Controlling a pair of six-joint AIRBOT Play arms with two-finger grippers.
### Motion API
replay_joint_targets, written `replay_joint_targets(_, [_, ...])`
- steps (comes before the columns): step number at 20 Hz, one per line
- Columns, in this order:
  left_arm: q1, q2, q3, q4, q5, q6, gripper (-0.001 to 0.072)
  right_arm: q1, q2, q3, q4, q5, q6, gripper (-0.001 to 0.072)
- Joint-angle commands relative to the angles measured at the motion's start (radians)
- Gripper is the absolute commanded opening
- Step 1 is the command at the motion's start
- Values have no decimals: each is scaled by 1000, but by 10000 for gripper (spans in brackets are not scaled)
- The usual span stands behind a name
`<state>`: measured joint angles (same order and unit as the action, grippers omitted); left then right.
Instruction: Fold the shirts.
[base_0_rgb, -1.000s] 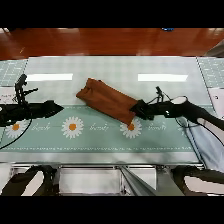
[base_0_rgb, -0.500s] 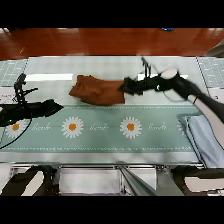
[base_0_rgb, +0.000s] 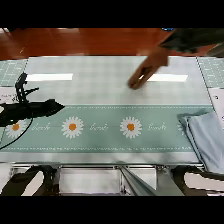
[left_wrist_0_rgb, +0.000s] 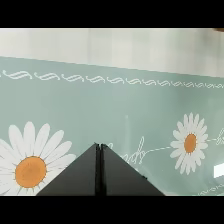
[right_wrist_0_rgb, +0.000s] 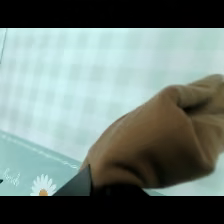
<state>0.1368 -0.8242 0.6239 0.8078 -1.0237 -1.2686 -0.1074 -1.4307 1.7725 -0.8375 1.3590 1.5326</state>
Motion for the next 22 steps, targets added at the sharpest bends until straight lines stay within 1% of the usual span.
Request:
replay_joint_targets(1, [-49, 1, 0, 3, 35, 0, 17, -188, 101, 29, -43, 147, 74, 28])
replay_joint_targets(3, [-86, 1, 0, 3, 93, -11, 17, -294, 155, 29, -124, 238, 113, 28])
replay_joint_targets(4, [-108, 1, 0, 3, 128, -27, 17, -344, 178, 29, -170, 291, 122, 27])
replay_joint_targets(6, [-156, 1, 0, 3, 189, -30, 17, -436, 217, 29, -276, 393, 132, 26])
replay_joint_targets(9, [-222, 0, 0, 3, 254, -30, 17, -548, 275, 23, -493, 497, 131, 26])
replay_joint_targets(12, [-268, -2, 0, 3, 296, -31, 17, -662, 360, -56, -584, 499, 113, 26])
replay_joint_targets(15, [-283, -25, 0, 2, 309, -38, 17, -766, 461, -240, -658, 499, 71, 27])
replay_joint_targets(17, [-283, -40, 0, 2, 310, -43, 17, -835, 535, -398, -770, 499, 64, 28])
replay_joint_targets(19, [-283, -52, 0, -1, 309, -45, 17, -893, 589, -531, -906, 498, 98, 29])
replay_joint_targets(20, [-283, -58, 0, -1, 306, -45, 17, -908, 605, -593, -975, 497, 131, 84])
replay_joint_targets(21, [-286, -62, 0, 0, 305, -44, 17, -909, 612, -644, -999, 497, 173, 288])
replay_joint_targets(22, [-287, -65, 0, 0, 305, -44, 17, -908, 614, -684, -973, 497, 175, 417])
